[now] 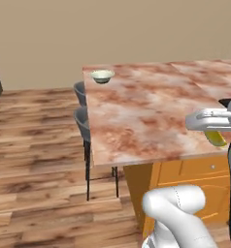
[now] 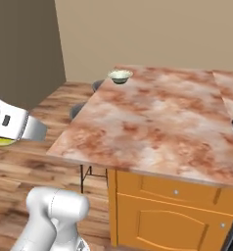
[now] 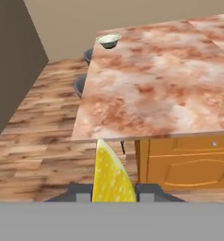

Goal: There is a bowl on the dining counter. Grab a lemon wedge from the fridge and place it in the bowl. Then get the liquor bottle and glass cup from the cabinet and place them next to the bowl.

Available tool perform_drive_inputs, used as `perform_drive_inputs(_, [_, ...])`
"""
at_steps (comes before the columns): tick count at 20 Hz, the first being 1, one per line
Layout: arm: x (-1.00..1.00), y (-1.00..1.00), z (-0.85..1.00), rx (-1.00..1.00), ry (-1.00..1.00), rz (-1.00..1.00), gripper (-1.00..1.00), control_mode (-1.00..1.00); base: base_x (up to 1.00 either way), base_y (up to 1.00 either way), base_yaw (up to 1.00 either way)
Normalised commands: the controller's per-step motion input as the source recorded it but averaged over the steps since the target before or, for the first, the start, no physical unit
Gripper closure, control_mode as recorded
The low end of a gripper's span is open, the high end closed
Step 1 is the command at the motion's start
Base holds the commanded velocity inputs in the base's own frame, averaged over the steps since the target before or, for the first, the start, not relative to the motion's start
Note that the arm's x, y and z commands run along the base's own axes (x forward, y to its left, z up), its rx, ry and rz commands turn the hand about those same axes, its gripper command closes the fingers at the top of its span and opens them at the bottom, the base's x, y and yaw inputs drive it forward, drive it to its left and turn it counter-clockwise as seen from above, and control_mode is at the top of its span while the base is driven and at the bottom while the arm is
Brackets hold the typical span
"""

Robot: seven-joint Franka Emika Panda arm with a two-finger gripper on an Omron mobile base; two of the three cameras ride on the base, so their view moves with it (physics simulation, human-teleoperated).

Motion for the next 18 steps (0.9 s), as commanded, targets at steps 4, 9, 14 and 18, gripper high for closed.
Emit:
perform_drive_inputs(4, [0.0, 0.0, 0.0, 0.0, 0.0, 0.0, 1.0, 1.0, 0.73, 1.0, 0.0])
perform_drive_inputs(9, [0.0, 0.0, 0.0, 0.0, 0.0, 0.0, 1.0, 1.0, 0.52, 1.0, -0.07])
perform_drive_inputs(14, [0.0, 0.0, 0.0, 0.0, 0.0, 0.0, 1.0, 1.0, 0.44, 1.0, -0.2])
perform_drive_inputs(18, [0.0, 0.0, 0.0, 0.0, 0.0, 0.0, 1.0, 1.0, 0.44, 1.0, -0.31])
